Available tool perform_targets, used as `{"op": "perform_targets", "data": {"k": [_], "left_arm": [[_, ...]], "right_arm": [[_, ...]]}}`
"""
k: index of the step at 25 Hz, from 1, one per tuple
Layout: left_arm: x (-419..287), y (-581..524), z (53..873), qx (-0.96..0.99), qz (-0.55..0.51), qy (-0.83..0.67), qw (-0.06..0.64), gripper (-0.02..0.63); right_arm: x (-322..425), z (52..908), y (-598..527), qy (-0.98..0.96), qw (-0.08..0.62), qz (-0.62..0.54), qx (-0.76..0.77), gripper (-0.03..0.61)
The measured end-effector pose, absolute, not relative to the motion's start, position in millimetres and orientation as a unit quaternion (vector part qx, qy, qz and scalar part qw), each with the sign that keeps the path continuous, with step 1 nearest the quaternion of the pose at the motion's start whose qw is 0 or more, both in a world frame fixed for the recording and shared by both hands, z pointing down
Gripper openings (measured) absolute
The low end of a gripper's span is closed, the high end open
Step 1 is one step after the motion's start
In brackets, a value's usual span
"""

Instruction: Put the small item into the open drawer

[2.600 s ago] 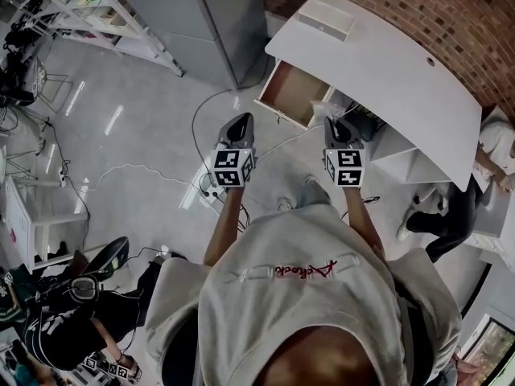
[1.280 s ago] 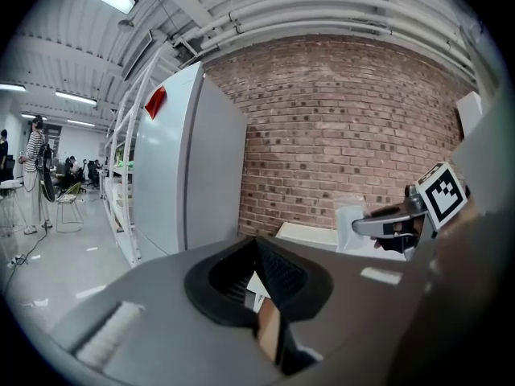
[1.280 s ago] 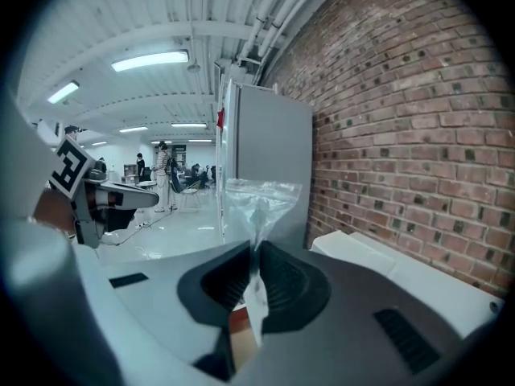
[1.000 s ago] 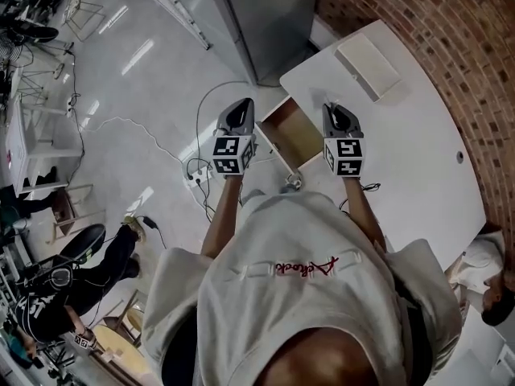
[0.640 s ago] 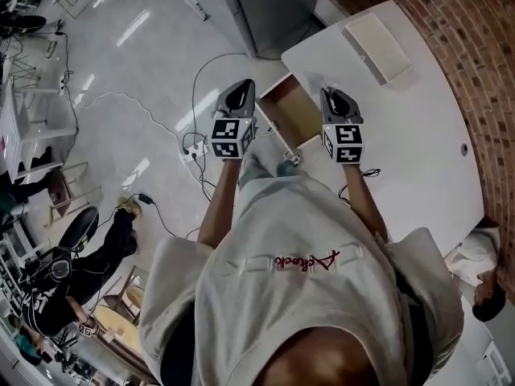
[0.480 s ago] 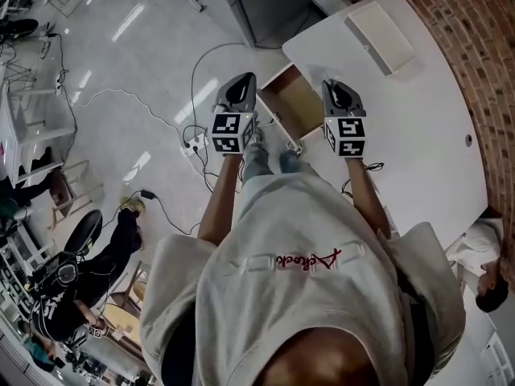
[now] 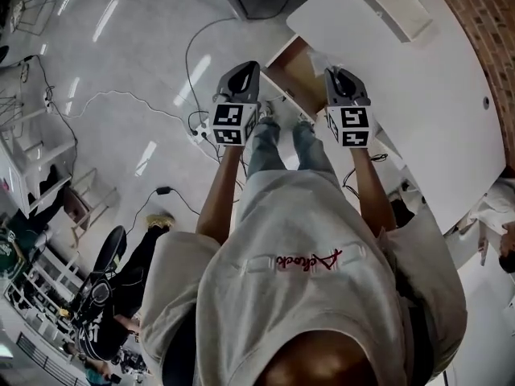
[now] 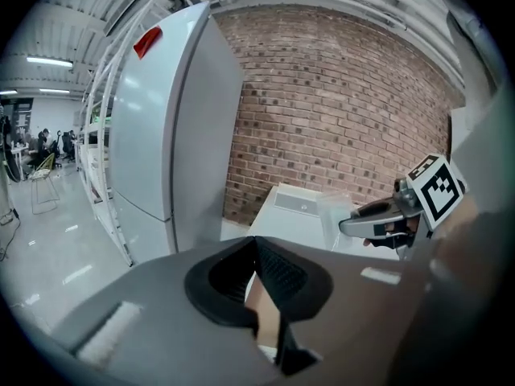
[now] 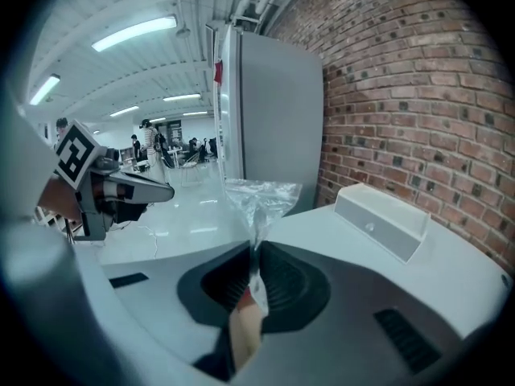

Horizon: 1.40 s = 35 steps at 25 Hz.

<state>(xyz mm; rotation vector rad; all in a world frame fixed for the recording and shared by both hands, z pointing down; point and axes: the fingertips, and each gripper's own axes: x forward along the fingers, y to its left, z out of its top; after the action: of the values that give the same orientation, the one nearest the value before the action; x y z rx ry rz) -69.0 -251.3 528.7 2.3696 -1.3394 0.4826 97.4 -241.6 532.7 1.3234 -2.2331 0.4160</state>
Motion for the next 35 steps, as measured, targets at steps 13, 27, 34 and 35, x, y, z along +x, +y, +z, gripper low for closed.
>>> {"op": "perform_targets", "data": {"k": [13, 27, 34, 35], "left_arm": [[-80, -234, 615, 0.845, 0.201, -0.435, 0.239, 0.009], [-64, -193, 707, 0.838, 0.220, -0.414, 0.280, 0.009], [-65, -191, 738, 0.831, 0.213, -0.422, 0.293, 0.009], [-65, -191, 743, 0.832, 0.214, -0.420, 0.293, 0.009]], "right_arm": [[88, 631, -204, -0.786, 0.298, 0.216, 0.496, 0.029], [94, 733, -161, -0.770, 0.349, 0.264, 0.464, 0.029], [88, 766, -156, -0.769, 0.365, 0.276, 0.446, 0.029], [88, 770, -156, -0.770, 0.367, 0.277, 0.444, 0.029]]}}
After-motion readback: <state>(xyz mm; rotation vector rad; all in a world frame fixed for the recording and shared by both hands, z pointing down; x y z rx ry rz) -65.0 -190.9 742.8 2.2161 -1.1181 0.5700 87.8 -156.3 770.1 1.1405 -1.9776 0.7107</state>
